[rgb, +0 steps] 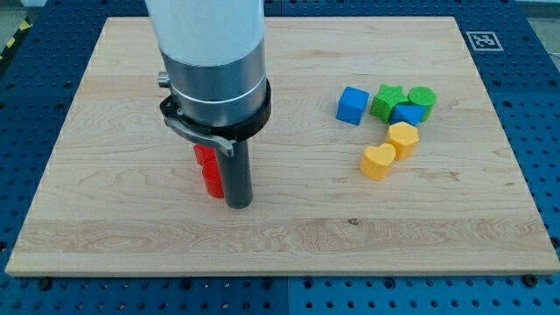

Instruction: Place the arm bottom to the yellow heart

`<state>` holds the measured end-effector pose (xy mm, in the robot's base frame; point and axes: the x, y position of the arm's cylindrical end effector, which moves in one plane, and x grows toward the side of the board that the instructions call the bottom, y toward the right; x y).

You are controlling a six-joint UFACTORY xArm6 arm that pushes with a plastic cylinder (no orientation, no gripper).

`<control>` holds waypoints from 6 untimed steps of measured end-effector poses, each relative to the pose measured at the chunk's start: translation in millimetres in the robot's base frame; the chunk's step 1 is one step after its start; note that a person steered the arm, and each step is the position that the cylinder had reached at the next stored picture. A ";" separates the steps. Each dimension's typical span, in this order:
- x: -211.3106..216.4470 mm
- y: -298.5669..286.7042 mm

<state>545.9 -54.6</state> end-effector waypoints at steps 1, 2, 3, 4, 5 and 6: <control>23.0 8.1; 54.7 39.5; 61.6 54.0; 72.7 81.9; 73.0 105.8; 73.0 118.8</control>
